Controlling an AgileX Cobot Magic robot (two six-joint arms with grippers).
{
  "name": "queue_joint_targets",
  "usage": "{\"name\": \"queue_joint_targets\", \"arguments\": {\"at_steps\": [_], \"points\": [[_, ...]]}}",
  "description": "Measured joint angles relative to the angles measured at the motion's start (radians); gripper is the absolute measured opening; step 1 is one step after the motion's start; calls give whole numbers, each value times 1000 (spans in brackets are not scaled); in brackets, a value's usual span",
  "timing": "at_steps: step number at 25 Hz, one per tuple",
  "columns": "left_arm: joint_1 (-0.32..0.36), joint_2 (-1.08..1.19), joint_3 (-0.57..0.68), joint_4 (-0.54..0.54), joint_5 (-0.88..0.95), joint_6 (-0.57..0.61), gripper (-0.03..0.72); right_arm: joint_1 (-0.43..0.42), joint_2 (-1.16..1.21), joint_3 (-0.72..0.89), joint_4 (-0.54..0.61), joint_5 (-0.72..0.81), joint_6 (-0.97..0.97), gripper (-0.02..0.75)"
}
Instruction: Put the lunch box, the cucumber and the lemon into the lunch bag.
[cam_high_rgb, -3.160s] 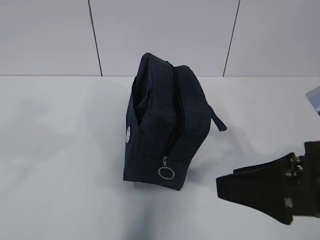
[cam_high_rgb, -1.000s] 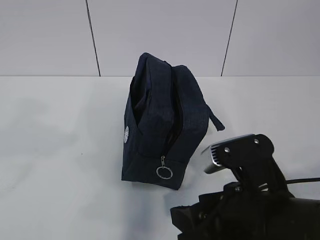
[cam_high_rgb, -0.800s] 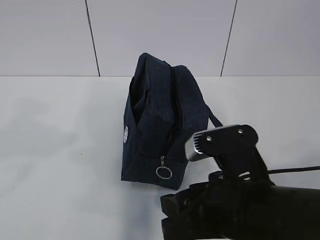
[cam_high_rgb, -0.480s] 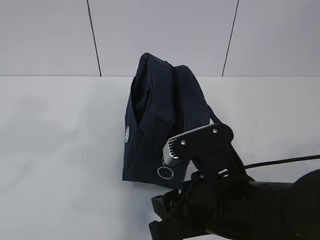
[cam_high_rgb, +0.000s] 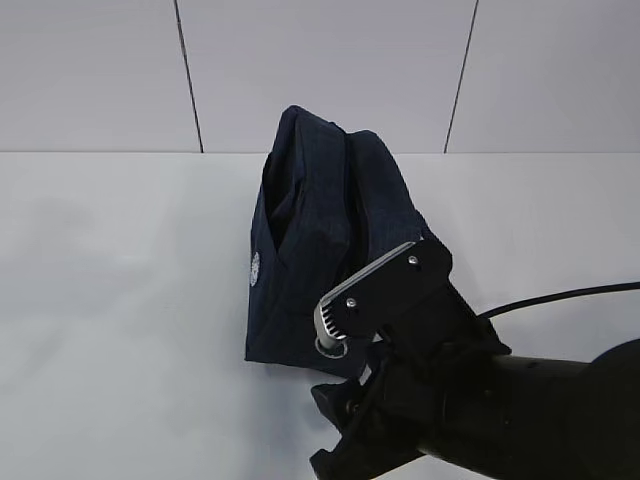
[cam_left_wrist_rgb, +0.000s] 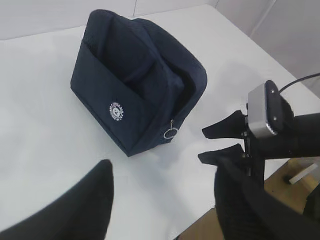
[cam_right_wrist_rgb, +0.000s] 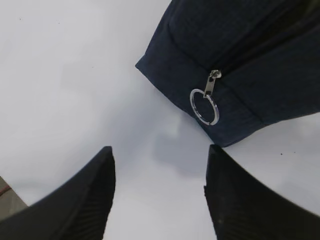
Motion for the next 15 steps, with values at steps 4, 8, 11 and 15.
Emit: {"name": "queue_joint_targets", "arguments": {"at_steps": [4, 8, 11, 15], "points": [[0, -61, 91, 1, -52, 0, 447, 0, 33, 0, -59, -26, -2, 457], [0, -91, 103, 1, -81, -1, 447, 0, 76, -7, -96, -48, -2, 475], [0, -90, 103, 2, -83, -1, 447, 0, 98, -11, -122, -83, -2, 478], [0, -90, 103, 4, -85, -1, 447, 0, 120, -11, -178, -109, 29, 478]]}}
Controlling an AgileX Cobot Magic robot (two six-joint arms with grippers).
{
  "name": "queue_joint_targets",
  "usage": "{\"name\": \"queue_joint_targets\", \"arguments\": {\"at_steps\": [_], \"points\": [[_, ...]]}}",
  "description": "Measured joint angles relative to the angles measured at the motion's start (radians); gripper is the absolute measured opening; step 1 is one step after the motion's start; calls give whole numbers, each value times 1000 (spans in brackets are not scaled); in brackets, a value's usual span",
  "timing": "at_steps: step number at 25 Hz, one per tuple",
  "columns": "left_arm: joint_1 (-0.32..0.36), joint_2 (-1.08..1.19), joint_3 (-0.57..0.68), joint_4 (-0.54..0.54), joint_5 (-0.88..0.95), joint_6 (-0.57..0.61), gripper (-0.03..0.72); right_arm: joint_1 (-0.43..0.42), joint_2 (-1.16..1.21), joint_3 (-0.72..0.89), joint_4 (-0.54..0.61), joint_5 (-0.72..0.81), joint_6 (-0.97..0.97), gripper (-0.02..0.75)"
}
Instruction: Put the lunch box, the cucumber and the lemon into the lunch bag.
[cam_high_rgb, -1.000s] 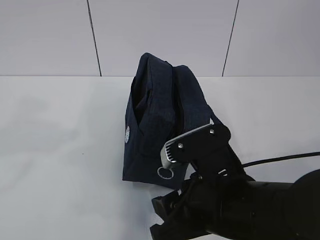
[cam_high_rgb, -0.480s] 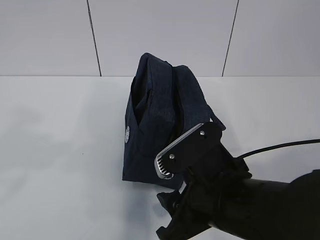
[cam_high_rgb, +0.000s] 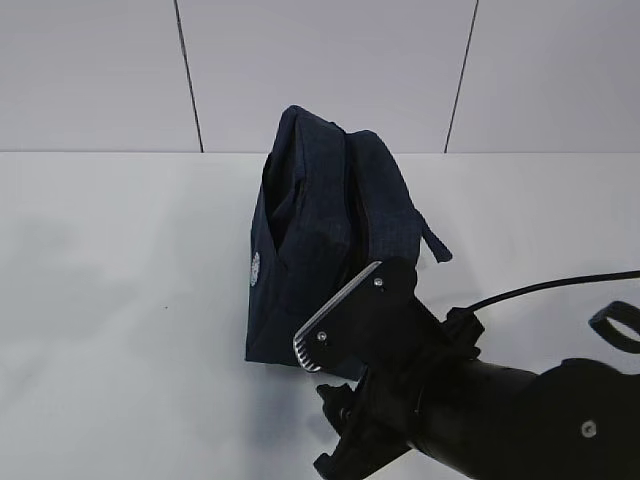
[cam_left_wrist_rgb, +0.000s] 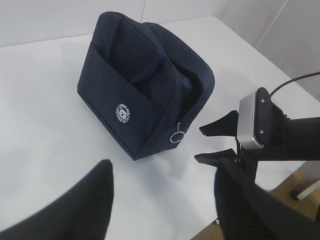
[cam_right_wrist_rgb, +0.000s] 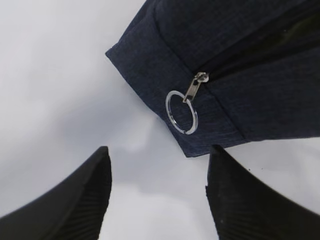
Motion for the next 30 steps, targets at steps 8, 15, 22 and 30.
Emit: {"name": "queue_joint_targets", "arguments": {"at_steps": [8, 15, 22, 30], "points": [[0, 0, 0, 0, -2, 0, 447, 0, 86, -64, -79, -39, 83, 478], [0, 0, 2, 0, -6, 0, 447, 0, 158, -90, -79, -94, 113, 478], [0, 0, 2, 0, -6, 0, 447, 0, 176, -90, -79, -120, 130, 478], [0, 0, 2, 0, -6, 0, 445, 0, 192, -90, -136, -58, 162, 476]]}}
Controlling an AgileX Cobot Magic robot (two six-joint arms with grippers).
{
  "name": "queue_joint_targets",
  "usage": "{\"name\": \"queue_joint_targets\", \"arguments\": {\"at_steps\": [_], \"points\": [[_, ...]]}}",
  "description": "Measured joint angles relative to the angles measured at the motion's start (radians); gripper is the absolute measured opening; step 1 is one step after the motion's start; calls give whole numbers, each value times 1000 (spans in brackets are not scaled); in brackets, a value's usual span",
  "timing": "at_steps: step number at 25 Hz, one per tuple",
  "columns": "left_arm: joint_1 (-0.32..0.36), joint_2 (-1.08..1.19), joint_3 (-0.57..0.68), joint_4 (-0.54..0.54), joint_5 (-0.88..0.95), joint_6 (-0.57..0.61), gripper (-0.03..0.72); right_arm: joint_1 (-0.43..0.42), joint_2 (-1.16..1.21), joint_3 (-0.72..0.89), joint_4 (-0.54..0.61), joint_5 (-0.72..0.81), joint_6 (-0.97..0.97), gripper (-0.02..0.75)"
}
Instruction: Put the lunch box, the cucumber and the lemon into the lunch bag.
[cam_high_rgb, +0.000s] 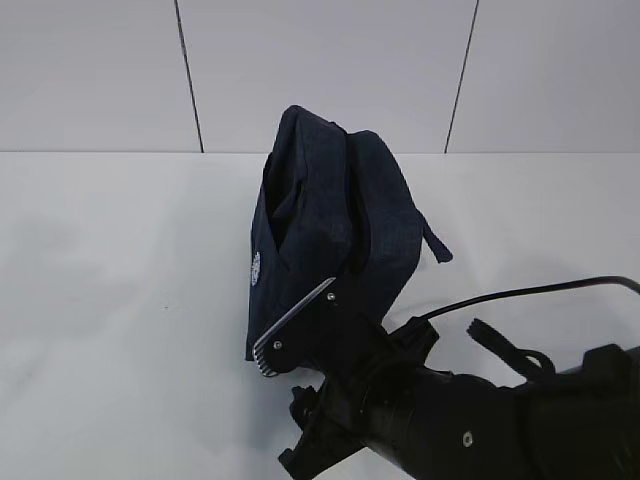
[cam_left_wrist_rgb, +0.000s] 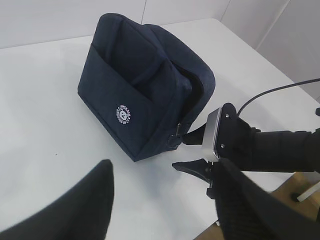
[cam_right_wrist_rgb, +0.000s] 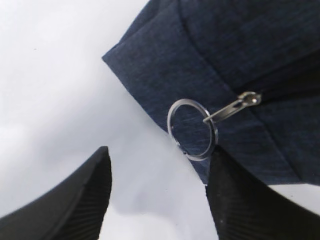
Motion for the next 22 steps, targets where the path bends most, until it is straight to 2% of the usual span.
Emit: {"name": "queue_joint_targets", "arguments": {"at_steps": [7, 15, 19, 22], "points": [[0, 0, 0, 0, -2, 0, 445, 0, 0, -9, -17, 9, 21, 472], [0, 0, 0, 0, -4, 0, 445, 0, 0, -11, -21, 11, 106, 398], [0, 0, 0, 0, -4, 0, 445, 0, 0, -11, -39, 11, 239, 395], [0, 0, 0, 0, -4, 0, 445, 0, 0, -11, -122, 0, 373, 393]]}}
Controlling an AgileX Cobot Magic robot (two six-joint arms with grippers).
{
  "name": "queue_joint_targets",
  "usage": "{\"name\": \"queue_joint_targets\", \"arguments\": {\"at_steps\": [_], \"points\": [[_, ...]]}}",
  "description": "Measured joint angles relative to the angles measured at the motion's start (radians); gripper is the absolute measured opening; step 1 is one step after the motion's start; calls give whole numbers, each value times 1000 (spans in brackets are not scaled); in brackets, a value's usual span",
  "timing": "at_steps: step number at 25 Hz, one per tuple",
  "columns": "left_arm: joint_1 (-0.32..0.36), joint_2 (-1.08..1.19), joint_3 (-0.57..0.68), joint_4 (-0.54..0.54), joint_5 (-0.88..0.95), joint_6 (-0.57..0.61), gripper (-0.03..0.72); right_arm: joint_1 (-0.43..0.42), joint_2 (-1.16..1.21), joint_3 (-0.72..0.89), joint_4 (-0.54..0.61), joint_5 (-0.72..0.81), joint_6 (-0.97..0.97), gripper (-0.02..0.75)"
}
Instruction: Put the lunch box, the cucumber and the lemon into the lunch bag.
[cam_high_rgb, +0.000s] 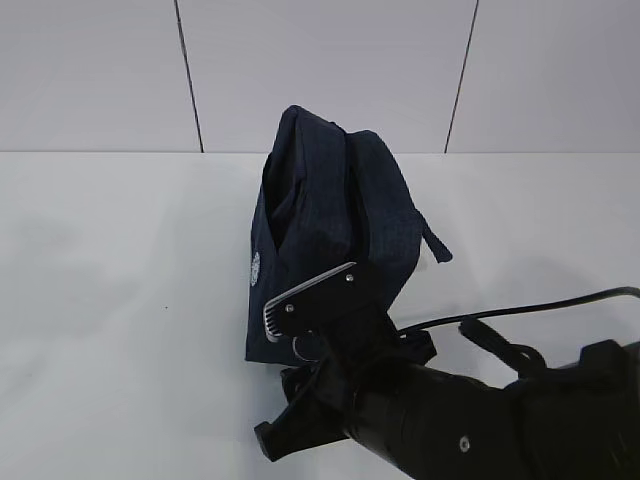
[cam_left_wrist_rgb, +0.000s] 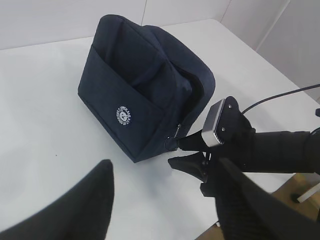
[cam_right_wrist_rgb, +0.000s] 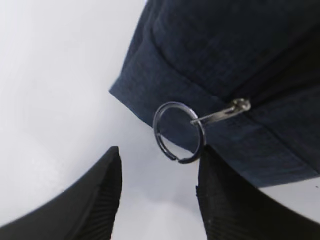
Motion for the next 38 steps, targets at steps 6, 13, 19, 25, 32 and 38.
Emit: {"name": "queue_joint_targets", "arguments": {"at_steps": [6, 13, 19, 25, 32, 38], "points": [[0, 0, 0, 0, 0, 0, 445, 0, 0, 0, -67, -47, 88, 392], [0, 0, 0, 0, 0, 0, 444, 0, 0, 15, -63, -65, 157, 392], [0, 0, 0, 0, 0, 0, 444, 0, 1, 21, -146, -77, 223, 392], [0, 0, 0, 0, 4, 0, 442, 0, 33, 21, -158, -86, 250, 392], [0, 0, 0, 0, 14, 0, 441, 0, 37, 21, -193, -124, 273, 389], [0, 0, 0, 0, 16, 0, 440, 0, 39, 21, -257, -128, 318, 386]]}}
